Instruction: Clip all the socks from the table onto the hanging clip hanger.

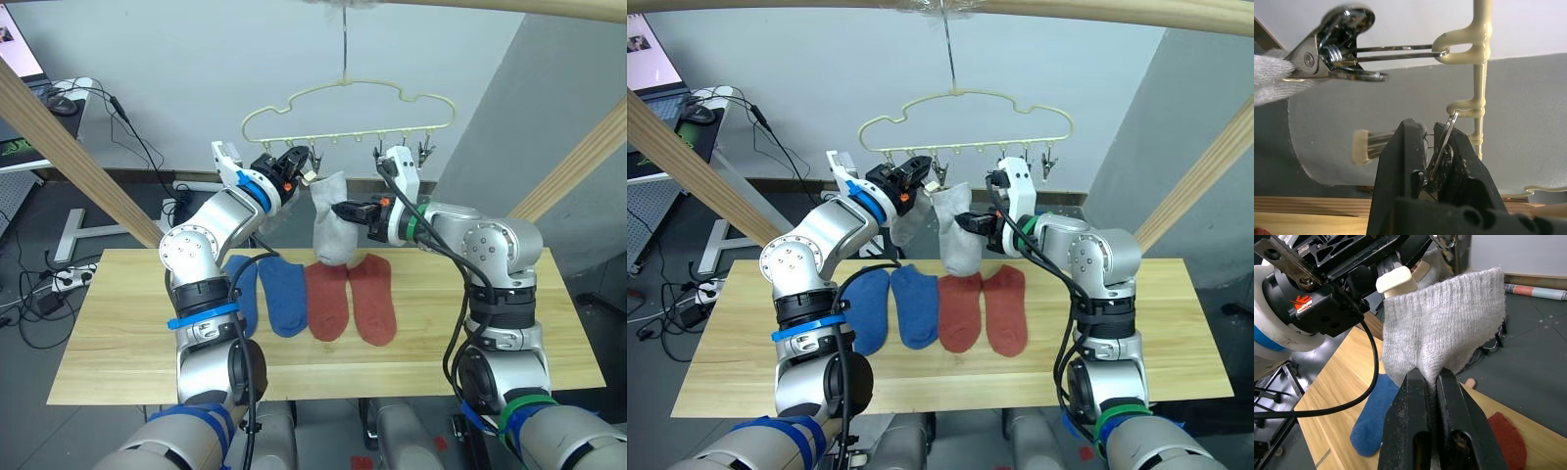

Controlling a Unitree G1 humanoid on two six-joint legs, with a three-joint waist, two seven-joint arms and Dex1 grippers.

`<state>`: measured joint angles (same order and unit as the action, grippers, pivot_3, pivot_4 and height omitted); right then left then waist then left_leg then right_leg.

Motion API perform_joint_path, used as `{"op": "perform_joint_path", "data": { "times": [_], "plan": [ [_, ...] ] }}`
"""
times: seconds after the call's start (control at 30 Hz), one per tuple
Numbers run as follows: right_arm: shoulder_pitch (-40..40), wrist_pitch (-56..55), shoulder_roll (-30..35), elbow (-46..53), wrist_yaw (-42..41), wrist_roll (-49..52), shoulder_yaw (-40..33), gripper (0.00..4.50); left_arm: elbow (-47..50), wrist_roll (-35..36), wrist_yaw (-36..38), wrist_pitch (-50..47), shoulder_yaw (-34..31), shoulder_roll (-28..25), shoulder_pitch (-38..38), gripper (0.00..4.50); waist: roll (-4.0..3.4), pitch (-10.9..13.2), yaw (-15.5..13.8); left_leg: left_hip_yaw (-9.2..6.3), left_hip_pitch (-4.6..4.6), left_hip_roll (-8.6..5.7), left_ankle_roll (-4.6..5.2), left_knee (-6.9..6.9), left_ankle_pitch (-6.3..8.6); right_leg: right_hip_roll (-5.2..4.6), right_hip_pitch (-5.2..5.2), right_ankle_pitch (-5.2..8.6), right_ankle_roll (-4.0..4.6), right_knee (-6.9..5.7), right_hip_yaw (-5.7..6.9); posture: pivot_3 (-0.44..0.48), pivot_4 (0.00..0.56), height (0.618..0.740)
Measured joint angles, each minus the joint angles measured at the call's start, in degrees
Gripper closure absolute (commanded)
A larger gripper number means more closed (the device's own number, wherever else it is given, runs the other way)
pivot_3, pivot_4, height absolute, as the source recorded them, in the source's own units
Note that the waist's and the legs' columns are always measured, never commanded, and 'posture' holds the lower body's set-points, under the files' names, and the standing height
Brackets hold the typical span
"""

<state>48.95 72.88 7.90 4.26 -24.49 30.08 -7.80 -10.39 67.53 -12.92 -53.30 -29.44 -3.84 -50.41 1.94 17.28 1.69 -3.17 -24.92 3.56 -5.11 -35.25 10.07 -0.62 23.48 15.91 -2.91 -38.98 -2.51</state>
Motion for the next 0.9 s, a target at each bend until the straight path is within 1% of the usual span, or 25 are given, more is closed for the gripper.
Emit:
{"op": "perform_joint_path", "data": {
  "times": [0.33, 0.9],
  "plan": [
    [0.8, -0.1, 0.3, -0.3, 0.9, 0.5, 0.1, 4.41, -0.3, 0.0, 0.1, 0.1, 0.4, 0.0, 0.0, 4.20, 0.00, 0.0, 0.0, 0.01, 0.00, 0.00, 0.00, 0.07, 0.00, 0.00, 0.04, 0.00, 0.00, 0.00, 0.00, 0.013, 0.230, 0.740],
    [3.7, -2.0, -1.4, -3.0, 0.8, 0.9, 1.1, 4.41, -0.3, 0.0, 0.1, 0.4, 0.5, 0.0, 0.2, 4.20, 0.00, 0.0, 0.0, 0.01, 0.01, 0.01, 0.00, 0.07, 0.00, 0.00, 0.04, 0.00, 0.00, -0.01, 0.01, 0.022, 0.234, 0.740]
  ]
}}
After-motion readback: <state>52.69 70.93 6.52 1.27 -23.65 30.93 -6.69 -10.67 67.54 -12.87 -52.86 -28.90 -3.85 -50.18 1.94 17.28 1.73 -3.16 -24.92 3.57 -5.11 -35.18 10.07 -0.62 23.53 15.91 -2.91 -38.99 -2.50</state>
